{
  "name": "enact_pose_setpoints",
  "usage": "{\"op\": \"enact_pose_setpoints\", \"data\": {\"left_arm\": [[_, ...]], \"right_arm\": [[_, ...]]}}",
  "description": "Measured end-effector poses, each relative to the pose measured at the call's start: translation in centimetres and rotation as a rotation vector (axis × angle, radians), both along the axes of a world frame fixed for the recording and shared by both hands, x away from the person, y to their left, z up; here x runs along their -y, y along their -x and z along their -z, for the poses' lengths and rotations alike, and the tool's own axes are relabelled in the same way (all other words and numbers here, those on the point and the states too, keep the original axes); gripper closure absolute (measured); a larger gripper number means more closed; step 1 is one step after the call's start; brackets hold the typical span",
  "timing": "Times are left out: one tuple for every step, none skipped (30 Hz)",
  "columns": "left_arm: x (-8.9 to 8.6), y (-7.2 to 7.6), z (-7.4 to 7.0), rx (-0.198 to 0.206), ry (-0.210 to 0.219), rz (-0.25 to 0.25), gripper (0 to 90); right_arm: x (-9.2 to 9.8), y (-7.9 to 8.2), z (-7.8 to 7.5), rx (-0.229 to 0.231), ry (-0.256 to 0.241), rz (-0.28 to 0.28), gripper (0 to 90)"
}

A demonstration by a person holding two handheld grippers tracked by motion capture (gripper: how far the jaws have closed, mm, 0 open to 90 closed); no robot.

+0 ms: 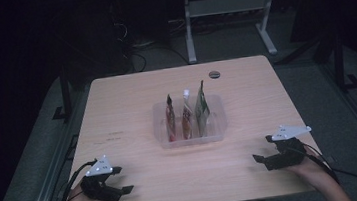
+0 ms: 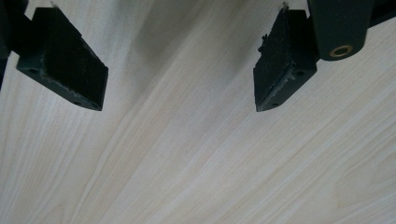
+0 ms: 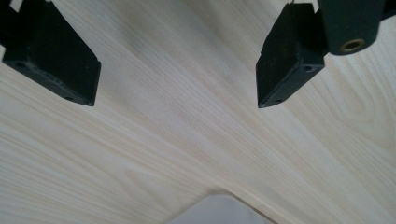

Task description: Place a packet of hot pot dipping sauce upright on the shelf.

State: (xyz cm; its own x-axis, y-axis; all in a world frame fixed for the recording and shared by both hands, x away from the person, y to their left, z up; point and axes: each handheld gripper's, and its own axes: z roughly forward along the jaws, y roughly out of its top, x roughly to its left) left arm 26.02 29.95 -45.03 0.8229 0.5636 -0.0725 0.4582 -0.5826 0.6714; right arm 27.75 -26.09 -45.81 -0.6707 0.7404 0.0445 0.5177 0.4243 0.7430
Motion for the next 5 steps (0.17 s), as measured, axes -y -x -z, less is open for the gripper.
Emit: {"op": "enact_pose_setpoints", "data": {"left_arm": [[0.06,-0.02,0.03,-0.001,0.003,0.000,17.6],[0.07,-0.04,0.01,-0.001,-0.002,0.005,17.6],[0.10,-0.05,0.00,-0.001,-0.005,0.008,17.5],[0.12,-0.07,0.01,0.001,-0.007,0.011,17.6],[0.17,-0.08,0.05,0.003,-0.006,0.014,17.5]], "right_arm": [[0.02,0.02,-0.01,-0.004,-0.003,0.001,13.5],[0.05,0.03,-0.01,-0.005,-0.002,0.003,13.5],[0.08,0.01,0.02,-0.003,-0.003,0.004,13.5],[0.10,0.00,0.03,-0.003,-0.005,0.003,13.5],[0.10,-0.01,0.04,-0.002,-0.007,0.004,13.5]]}}
